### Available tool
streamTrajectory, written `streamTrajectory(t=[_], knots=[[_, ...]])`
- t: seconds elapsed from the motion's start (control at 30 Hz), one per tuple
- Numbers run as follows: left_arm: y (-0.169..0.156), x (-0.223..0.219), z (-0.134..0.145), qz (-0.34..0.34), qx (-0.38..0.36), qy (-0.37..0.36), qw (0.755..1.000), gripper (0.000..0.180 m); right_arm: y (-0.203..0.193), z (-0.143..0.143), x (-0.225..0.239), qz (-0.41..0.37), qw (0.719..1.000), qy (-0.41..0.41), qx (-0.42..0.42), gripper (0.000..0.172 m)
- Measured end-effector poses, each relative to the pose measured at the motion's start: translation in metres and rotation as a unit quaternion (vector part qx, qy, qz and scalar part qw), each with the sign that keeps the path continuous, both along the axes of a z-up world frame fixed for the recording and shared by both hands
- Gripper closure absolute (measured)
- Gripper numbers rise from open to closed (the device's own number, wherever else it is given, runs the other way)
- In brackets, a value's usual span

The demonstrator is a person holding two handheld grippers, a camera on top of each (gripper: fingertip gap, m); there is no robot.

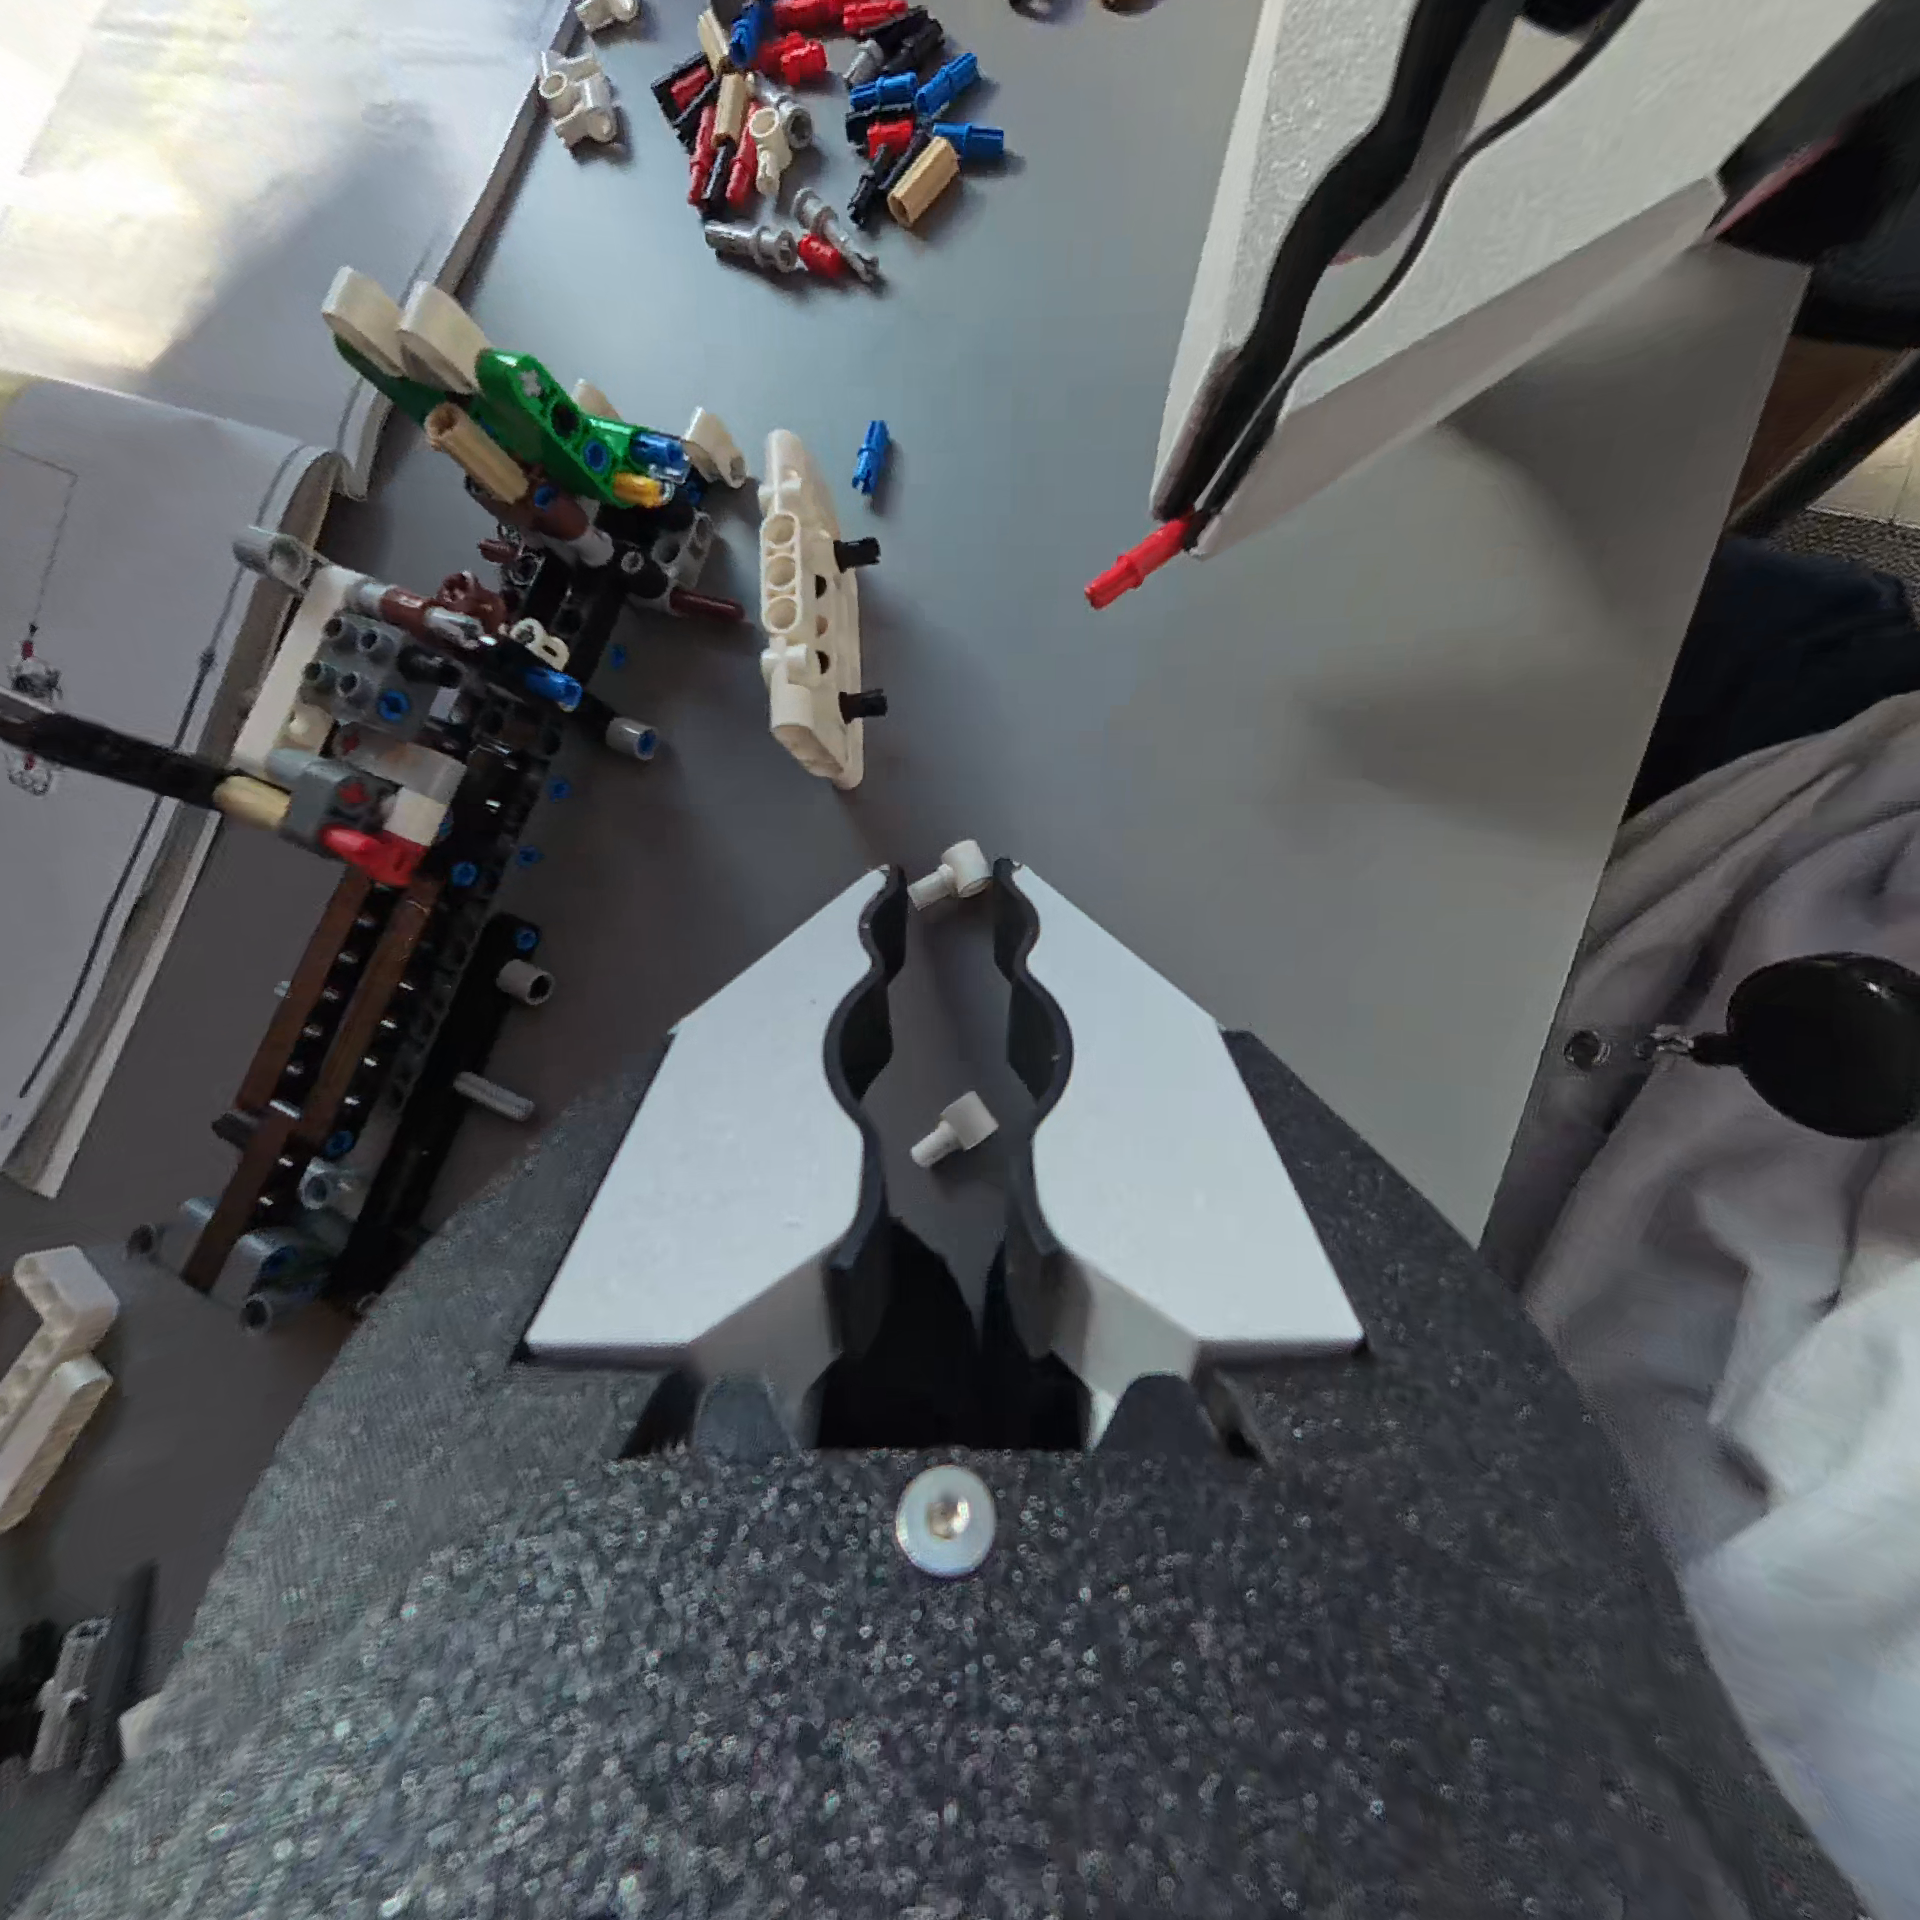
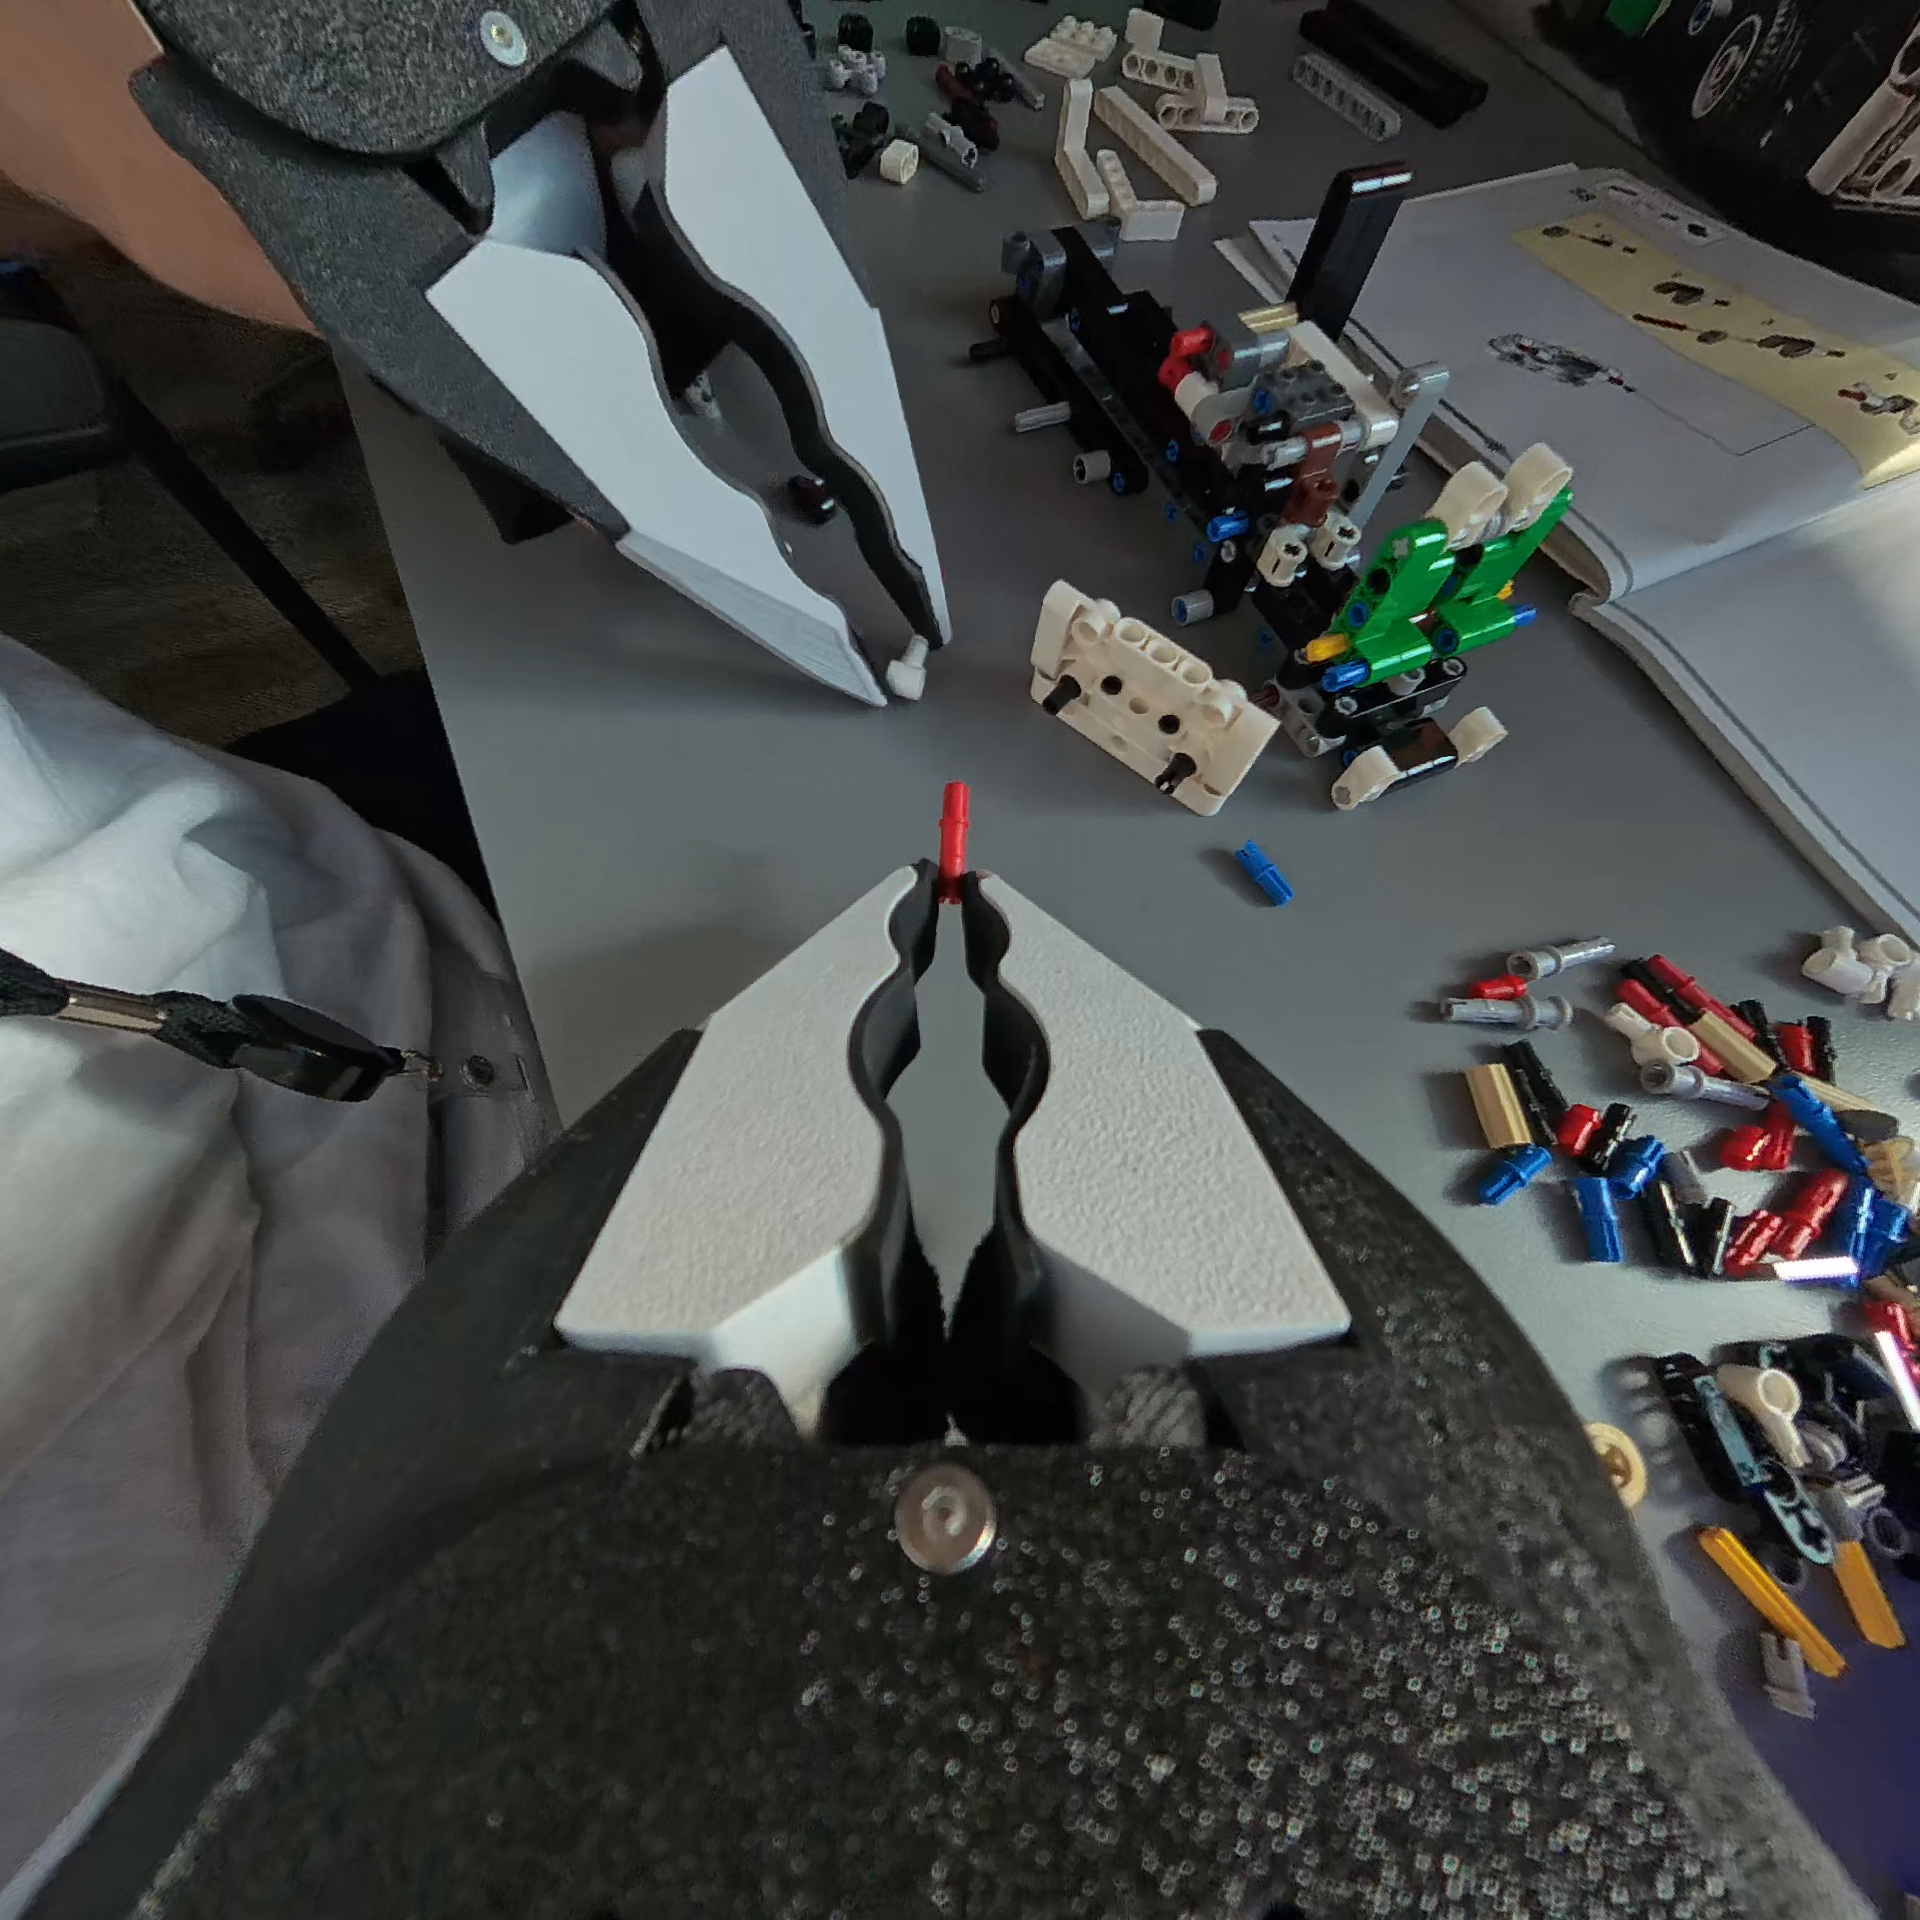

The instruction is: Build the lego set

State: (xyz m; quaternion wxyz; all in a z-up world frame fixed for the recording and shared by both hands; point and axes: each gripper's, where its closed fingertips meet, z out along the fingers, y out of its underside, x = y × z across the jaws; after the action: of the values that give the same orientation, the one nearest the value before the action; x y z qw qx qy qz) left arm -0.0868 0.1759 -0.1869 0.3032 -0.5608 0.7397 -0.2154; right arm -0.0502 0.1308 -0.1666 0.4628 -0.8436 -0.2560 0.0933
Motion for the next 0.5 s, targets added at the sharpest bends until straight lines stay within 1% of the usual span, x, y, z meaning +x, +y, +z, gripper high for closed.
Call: streamTrajectory(t=[0.07,0.13,0.2,0.3,0.4,0.47,0.5], knots=[[0.003,-0.002,0.004,-0.038,0.011,-0.009,0.999,0.166,0.001,0.0,-0.001,0.006,1.0,-0.024,0.012,0.168],[0.006,-0.003,0.012,-0.077,0.031,-0.035,0.996,0.167,0.004,0.001,-0.003,0.012,0.998,-0.049,0.024,0.168],[0.009,-0.003,0.024,-0.122,0.07,-0.07,0.988,0.167,0.008,0.001,-0.003,0.014,0.996,-0.077,0.04,0.168],[0.02,-0.002,0.035,-0.185,0.173,-0.105,0.962,0.167,0.017,0.006,-0.001,0.025,0.988,-0.13,0.079,0.169],[0.03,0.003,0.046,-0.237,0.274,-0.135,0.922,0.167,0.028,0.016,0.003,0.032,0.97,-0.198,0.137,0.169],[0.039,0.01,0.052,-0.25,0.297,-0.156,0.908,0.167,0.038,0.018,0.008,0.026,0.962,-0.222,0.154,0.169],[0.041,0.012,0.054,-0.257,0.292,-0.166,0.906,0.167,0.043,0.019,0.009,0.024,0.959,-0.228,0.163,0.169]])
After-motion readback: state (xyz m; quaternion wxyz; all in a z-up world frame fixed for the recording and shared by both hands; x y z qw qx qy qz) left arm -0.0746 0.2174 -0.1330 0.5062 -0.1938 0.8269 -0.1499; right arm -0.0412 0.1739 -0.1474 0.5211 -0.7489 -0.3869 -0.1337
